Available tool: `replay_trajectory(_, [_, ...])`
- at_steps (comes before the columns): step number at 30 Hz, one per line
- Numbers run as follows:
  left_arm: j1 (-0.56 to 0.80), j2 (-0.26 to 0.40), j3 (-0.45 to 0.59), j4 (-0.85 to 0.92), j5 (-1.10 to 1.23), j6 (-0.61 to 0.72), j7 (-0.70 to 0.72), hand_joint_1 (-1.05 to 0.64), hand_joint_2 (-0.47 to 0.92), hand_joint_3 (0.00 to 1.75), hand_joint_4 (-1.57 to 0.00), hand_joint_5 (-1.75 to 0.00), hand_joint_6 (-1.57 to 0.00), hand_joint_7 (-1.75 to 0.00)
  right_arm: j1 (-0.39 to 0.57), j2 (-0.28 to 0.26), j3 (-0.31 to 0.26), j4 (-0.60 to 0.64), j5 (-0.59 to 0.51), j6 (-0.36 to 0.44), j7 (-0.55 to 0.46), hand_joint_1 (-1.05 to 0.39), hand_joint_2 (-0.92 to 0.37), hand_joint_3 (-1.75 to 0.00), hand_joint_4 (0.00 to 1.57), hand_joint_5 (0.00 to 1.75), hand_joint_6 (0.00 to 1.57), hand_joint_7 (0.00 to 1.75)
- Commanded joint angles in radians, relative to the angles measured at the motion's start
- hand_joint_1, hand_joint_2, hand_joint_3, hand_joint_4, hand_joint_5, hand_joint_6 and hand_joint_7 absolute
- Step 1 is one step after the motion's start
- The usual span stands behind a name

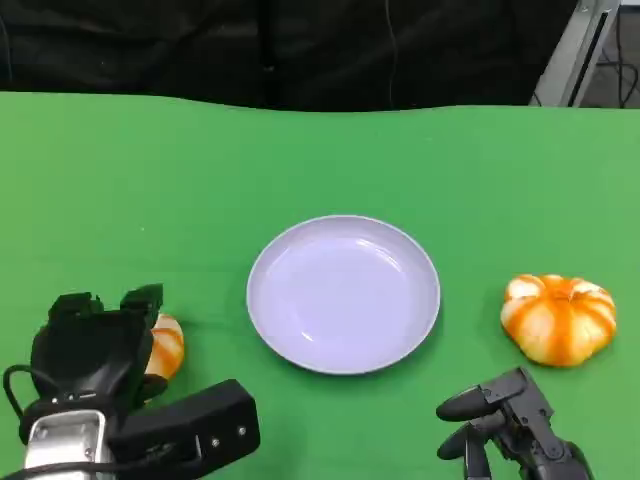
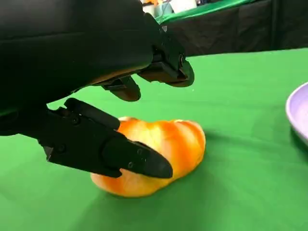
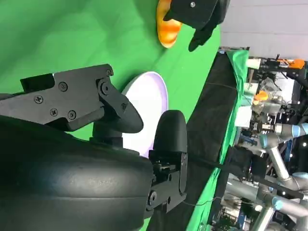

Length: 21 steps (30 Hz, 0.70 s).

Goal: Grasp the bread from the table and place it into the plate.

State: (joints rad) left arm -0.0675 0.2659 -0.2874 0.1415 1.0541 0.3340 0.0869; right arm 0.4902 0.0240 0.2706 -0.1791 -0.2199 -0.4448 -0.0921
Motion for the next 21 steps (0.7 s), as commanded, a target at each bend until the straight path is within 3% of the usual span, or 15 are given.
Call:
replay_trajectory(1, [-0.019, 0.026, -0.015, 0.012, -0.007, 0.032, -0.031, -0.53, 0.92, 0.01, -0.16, -0.65, -0.33, 0.00, 0.003, -0.005, -0.006, -0.011, 0.001, 0.002, -0.003, -0.07, -0.92, -1.00, 0.15, 1.75, 0.01, 1.75])
replay_trajectory(11, [-0.032, 0.035, -0.037, 0.023, -0.021, 0.059, -0.049, -0.53, 0.92, 0.01, -0.16, -0.66, -0.32, 0.00, 0.007, -0.002, -0.004, -0.021, -0.002, 0.019, -0.006, -0.08, -0.92, -1.00, 0.14, 1.75, 0.01, 1.75])
replay_trajectory(17, [-0.090, 0.031, -0.065, 0.146, -0.054, 0.082, -0.103, -0.52, 0.90, 0.00, -0.17, -0.67, -0.33, 0.00, 0.004, -0.003, -0.005, -0.018, -0.007, 0.012, -0.010, -0.07, -0.92, -1.00, 0.15, 1.75, 0.01, 1.75])
replay_trajectory(21, [-0.132, 0.028, -0.094, 0.242, -0.068, 0.099, -0.140, -0.58, 0.91, 0.00, -0.27, -0.74, -0.36, -0.02, 0.005, -0.006, -0.006, -0.018, -0.014, 0.011, -0.013, -0.07, -0.92, -1.00, 0.16, 1.75, 0.01, 1.75])
